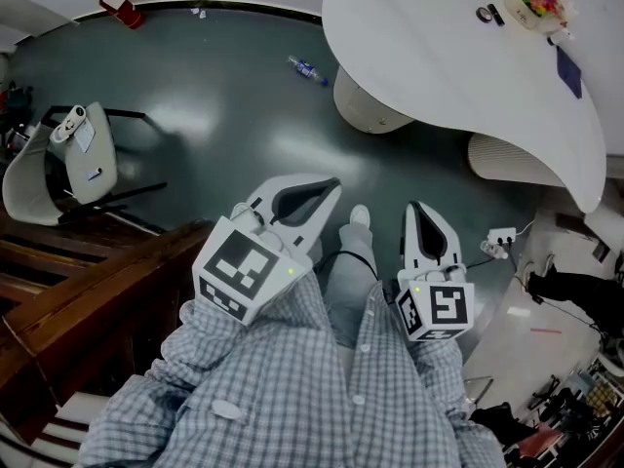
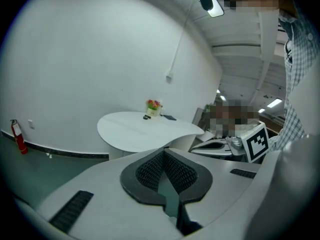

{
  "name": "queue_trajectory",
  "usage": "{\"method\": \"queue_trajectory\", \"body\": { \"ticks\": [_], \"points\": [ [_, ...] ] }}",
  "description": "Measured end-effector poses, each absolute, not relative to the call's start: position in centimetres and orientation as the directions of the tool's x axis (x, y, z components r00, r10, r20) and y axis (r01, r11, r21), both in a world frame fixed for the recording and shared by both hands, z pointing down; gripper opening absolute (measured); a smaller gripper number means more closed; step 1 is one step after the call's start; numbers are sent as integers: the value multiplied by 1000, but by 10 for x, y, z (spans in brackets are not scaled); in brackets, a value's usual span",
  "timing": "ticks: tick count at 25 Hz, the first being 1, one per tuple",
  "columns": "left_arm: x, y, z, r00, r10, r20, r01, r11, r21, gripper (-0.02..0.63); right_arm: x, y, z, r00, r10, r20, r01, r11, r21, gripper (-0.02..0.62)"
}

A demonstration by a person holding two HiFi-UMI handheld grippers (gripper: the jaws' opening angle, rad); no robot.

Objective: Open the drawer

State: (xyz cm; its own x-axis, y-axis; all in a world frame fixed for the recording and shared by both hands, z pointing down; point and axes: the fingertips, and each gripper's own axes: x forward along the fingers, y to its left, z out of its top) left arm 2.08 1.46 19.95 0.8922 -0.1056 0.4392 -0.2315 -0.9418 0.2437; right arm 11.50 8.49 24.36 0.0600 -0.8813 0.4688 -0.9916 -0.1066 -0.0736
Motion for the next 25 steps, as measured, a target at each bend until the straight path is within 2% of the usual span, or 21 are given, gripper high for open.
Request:
{"method": "queue_trajectory", "body": {
  "ticks": [19,25],
  "points": [
    [46,-14,241,840,-285,462,-434,-864,256,5,168,28,296,-81,-854,514,-994,105,18,9],
    [45,-22,265,820,-304,484,-464,-849,253,5,174,12,335,-123,-824,553,-984,175,42,9]
  ]
}}
